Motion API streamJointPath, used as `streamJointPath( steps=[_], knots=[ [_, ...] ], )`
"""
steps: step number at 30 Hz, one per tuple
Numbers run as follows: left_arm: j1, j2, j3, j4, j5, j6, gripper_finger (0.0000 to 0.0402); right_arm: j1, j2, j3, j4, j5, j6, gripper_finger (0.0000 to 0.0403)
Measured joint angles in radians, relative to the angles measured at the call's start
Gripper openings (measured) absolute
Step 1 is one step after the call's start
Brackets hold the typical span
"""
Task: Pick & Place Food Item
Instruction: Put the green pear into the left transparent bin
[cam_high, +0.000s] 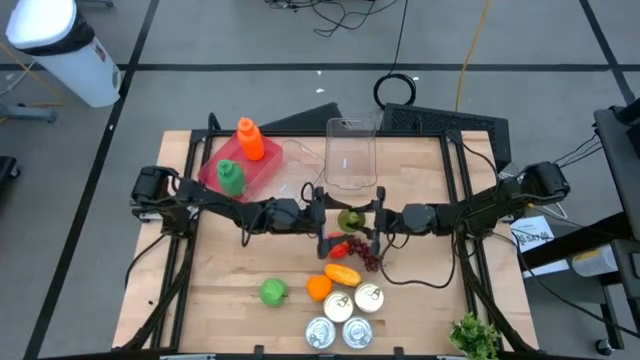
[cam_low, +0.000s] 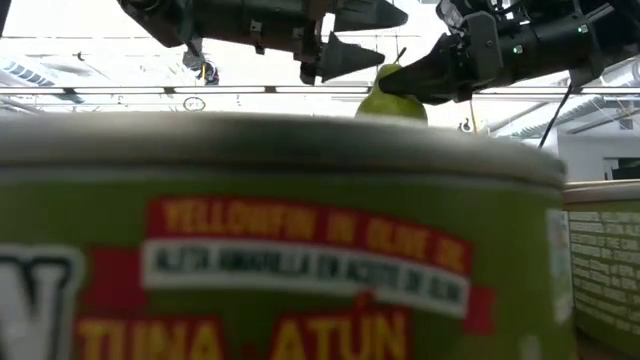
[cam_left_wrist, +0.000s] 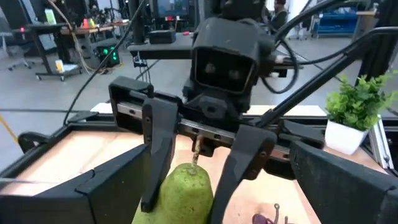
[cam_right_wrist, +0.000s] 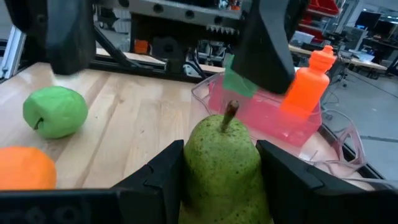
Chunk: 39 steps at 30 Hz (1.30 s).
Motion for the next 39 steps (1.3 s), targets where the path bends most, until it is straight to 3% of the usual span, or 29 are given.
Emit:
streamJointPath(
  steps=[5,14,21,39],
  knots=[
    [0.012,0.023,0.034,-0.012,0.037,0.006,0.0373,0.0,0.0,0.009,-0.007,0.0,0.012,0.0161],
    [0.029,0.042,0.055,-0.019,0.037,0.008,0.0248,0.0,0.0,0.009,-0.015,0.0,0.012,0.0161],
    [0.045,0.043,0.055,-0.049,0.035,-0.019,0.0175,0.0,0.0,0.009,-0.015,-0.001,0.012,0.0161],
    [0.073,0.043,0.055,-0.06,0.07,-0.034,0.0093,0.0,0.0,0.009,-0.02,0.0,0.012,0.0161]
  ],
)
